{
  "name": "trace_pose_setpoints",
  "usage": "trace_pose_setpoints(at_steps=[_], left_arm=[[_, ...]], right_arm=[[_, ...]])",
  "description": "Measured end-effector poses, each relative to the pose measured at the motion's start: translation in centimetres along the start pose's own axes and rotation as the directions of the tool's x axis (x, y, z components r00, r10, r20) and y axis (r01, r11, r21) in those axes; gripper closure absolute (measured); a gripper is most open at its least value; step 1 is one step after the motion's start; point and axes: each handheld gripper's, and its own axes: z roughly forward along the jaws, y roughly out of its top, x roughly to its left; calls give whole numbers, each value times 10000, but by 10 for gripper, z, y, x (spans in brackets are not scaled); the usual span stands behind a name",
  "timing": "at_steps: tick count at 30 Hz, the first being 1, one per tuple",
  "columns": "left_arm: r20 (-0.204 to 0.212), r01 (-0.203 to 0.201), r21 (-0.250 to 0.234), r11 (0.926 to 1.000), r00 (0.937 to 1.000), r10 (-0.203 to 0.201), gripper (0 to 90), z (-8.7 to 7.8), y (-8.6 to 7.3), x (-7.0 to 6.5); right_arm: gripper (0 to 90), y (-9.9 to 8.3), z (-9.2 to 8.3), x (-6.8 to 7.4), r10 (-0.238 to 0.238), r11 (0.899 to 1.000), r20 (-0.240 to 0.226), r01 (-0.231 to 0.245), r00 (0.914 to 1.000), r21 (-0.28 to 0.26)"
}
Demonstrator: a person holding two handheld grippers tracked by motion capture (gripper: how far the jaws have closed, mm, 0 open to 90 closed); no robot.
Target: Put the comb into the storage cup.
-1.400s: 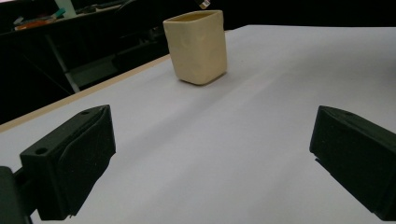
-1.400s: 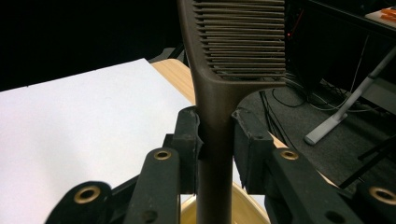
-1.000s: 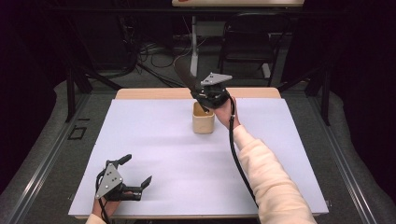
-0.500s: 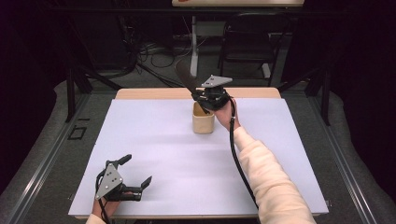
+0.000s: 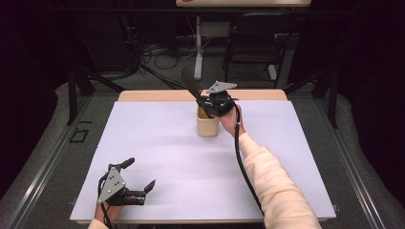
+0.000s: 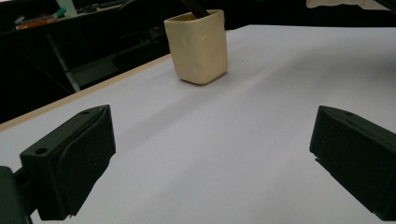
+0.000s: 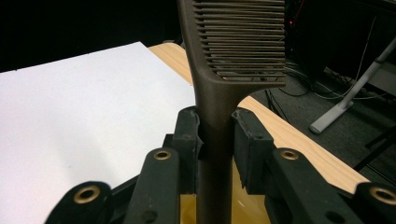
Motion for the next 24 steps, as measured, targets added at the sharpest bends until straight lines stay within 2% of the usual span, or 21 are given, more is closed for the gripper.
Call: trace_pose_setpoints(at_steps=[24], left_arm=[[-9, 28, -20, 10000, 10000, -28, 3, 0, 0, 0]], right_arm=[[722, -9, 2, -2, 105, 9997, -38, -104, 9999, 207]])
